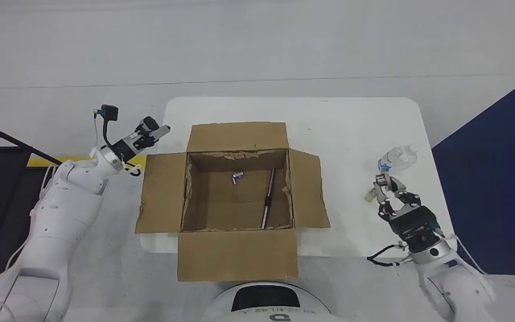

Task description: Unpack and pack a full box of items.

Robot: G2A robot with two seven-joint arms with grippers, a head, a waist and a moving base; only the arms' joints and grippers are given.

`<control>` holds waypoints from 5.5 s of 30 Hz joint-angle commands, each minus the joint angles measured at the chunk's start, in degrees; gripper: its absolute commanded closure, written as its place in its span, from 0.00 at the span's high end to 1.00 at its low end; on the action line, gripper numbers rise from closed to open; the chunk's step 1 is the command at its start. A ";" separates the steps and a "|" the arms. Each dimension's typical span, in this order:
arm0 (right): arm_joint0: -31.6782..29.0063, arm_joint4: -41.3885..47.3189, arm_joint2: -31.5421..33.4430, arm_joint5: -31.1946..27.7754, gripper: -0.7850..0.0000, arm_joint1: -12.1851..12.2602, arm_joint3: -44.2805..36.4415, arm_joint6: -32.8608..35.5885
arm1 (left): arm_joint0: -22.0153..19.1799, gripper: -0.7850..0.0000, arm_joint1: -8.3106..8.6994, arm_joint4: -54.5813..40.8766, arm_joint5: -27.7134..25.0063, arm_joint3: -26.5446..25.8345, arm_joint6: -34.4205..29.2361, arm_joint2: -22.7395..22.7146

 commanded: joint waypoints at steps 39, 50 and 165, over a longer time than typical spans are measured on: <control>5.62 0.01 -2.66 4.33 0.00 -0.59 15.98 18.40 | 0.00 1.00 0.00 0.00 0.00 0.01 0.00 0.00; 11.08 -1.16 -5.91 4.18 0.00 -0.71 19.62 23.42 | 0.00 1.00 0.00 0.00 0.00 0.01 0.00 0.00; 45.13 9.85 -53.11 -16.64 1.00 -3.48 7.70 50.28 | 0.00 1.00 0.00 0.00 0.00 0.01 0.00 0.00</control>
